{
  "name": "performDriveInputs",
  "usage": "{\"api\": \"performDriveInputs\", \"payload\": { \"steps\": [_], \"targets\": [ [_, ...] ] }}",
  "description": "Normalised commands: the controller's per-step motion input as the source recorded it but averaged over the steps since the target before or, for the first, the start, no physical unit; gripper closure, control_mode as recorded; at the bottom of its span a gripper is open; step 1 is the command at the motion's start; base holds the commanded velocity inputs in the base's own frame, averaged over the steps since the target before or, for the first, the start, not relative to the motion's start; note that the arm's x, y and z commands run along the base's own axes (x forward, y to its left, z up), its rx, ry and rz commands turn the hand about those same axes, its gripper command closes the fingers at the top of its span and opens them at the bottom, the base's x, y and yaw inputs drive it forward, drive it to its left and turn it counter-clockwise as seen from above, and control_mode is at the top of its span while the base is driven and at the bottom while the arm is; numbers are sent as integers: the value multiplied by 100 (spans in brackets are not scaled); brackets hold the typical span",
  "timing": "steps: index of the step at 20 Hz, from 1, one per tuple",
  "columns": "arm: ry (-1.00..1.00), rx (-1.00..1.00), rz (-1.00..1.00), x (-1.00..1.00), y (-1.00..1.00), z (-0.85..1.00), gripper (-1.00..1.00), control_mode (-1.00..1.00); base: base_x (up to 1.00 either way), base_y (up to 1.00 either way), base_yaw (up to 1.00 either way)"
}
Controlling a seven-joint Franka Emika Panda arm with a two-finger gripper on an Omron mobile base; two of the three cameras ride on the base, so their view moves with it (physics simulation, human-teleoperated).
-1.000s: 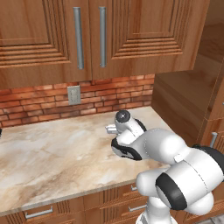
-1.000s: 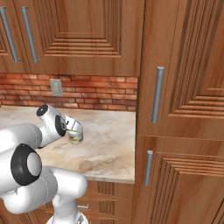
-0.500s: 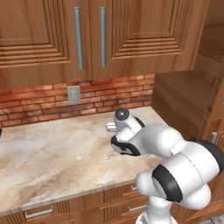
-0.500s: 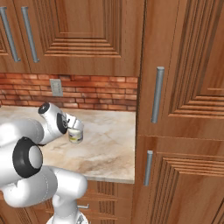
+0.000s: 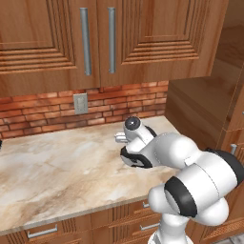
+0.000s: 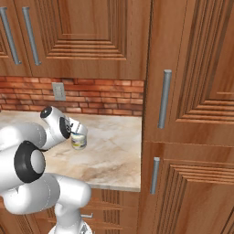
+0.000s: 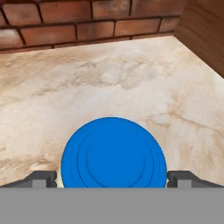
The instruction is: Place the mayonnaise and mayonnaise from the counter to the top shelf of the fridge. If the existing items in the fridge are on the top shelf, move them to other shelves.
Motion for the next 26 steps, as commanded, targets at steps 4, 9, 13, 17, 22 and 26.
{"api": "performDriveInputs", "payload": {
  "steps": [4, 9, 13, 17, 22, 26],
  "targets": [
    [-5, 0, 0, 0, 0, -4, 100, -100, 0, 0, 0],
    [-1, 0, 0, 0, 0, 0, 100, -100, 0, 0, 0],
    [-3, 0, 0, -8, 0, 0, 100, -100, 0, 0, 0],
    [-23, -1, 0, -45, 10, 38, 100, -100, 0, 0, 0],
    [-25, -8, 0, -50, 31, 93, 100, -100, 0, 0, 0],
    [-23, -9, 0, -67, 22, 100, 100, -100, 0, 0, 0]
  ]
}}
